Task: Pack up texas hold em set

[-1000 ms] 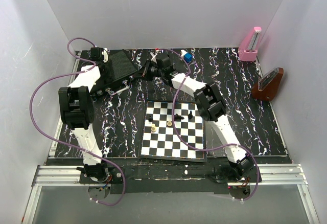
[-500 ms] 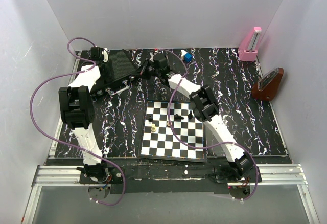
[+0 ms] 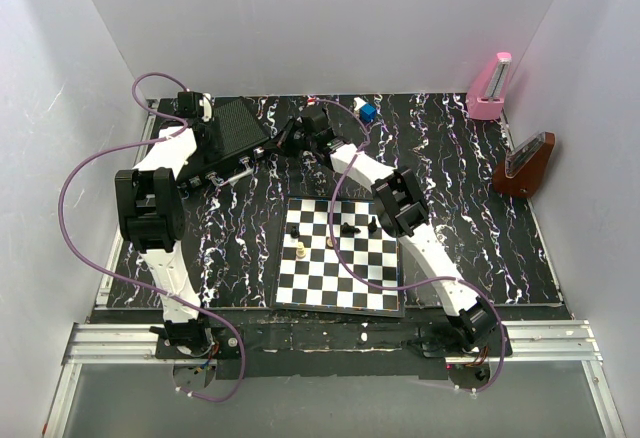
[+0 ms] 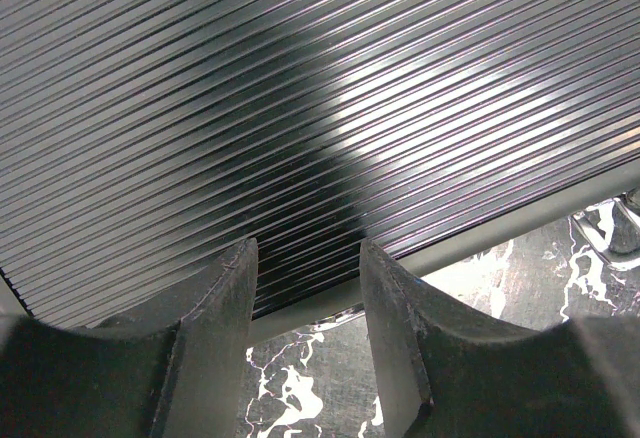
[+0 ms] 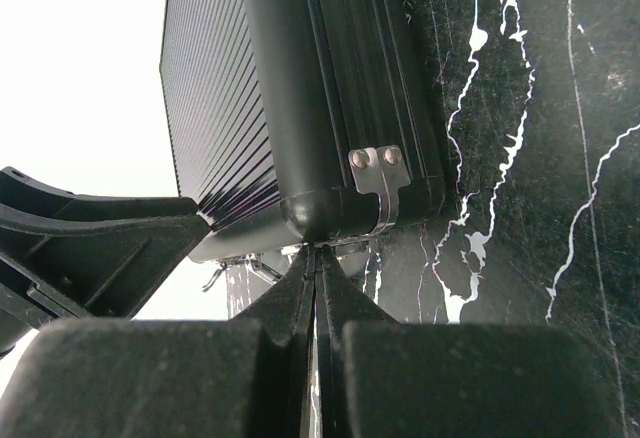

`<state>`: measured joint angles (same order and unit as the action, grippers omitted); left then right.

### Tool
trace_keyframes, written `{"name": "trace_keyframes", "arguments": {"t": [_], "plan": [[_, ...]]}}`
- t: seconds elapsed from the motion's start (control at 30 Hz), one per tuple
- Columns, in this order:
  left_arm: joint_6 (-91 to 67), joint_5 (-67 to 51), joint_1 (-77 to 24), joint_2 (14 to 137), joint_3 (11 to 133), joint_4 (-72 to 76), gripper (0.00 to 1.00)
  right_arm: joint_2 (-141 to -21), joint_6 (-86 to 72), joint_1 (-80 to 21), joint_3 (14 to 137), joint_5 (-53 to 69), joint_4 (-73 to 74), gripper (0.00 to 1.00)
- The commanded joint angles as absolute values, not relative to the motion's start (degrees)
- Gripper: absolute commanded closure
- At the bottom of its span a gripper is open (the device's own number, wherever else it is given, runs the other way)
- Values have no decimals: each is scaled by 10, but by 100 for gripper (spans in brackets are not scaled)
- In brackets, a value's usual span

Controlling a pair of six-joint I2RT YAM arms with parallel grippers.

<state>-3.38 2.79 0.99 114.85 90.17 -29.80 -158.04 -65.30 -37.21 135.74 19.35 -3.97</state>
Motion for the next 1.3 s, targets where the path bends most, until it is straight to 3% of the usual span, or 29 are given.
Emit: {"name": "trace_keyframes", "arguments": {"t": [0.0, 0.53, 1.27], "plan": [[-25, 35, 9, 1184, 894, -327, 56, -1573, -626, -388, 1369, 200, -18, 99], [-25, 33, 9, 1183, 896, -327, 56, -1543, -522, -414, 1348, 155, 71, 99], [-24, 32, 9, 1182, 897, -330, 57, -1509, -498, -441, 1279, 123, 80, 99]]}}
